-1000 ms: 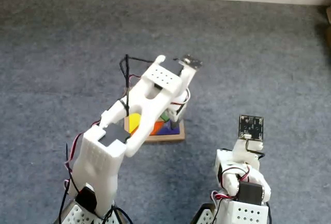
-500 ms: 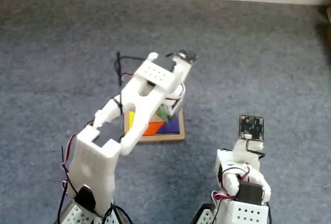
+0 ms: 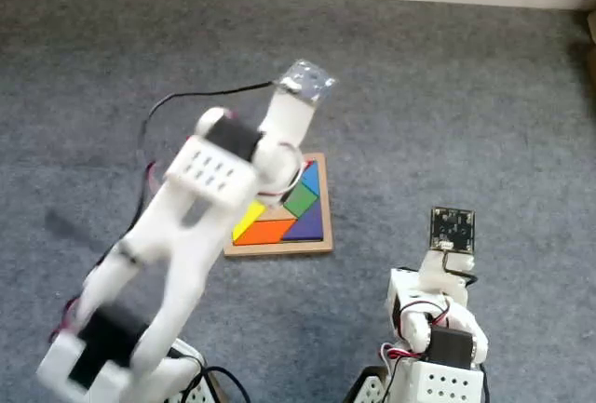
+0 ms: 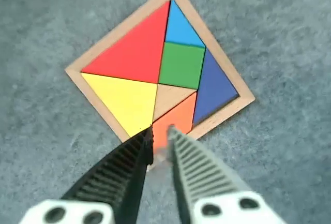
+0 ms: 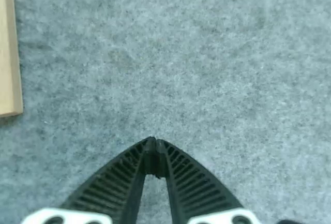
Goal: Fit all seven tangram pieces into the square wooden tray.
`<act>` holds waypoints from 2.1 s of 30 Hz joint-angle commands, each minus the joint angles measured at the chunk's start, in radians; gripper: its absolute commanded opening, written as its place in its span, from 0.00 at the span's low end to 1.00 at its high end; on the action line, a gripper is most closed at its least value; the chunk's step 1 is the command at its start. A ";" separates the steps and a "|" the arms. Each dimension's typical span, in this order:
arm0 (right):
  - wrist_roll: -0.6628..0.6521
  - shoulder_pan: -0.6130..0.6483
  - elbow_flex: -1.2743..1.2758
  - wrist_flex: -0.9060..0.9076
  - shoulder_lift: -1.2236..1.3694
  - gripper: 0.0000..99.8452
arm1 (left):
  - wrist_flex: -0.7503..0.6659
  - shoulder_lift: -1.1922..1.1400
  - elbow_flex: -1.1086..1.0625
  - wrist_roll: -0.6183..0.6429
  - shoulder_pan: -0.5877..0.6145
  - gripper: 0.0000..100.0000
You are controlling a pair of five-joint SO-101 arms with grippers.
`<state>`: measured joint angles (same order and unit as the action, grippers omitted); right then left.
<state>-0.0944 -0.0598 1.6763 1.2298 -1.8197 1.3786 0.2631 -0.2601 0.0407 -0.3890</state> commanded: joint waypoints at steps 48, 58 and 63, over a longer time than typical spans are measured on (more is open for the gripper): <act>-0.011 -0.008 0.117 -0.015 -0.004 0.01 | -0.242 1.564 -1.437 -0.138 0.417 0.01; -0.011 -0.008 0.117 -0.015 -0.005 0.01 | -0.052 1.564 -1.437 -0.138 0.417 0.01; -0.011 -0.008 0.117 -0.015 -0.005 0.01 | -0.052 1.564 -1.437 -0.138 0.417 0.01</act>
<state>-0.0944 -0.0598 1.6763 1.2298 -1.8197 1.3218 1.7760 -1.6732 -0.0882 0.0161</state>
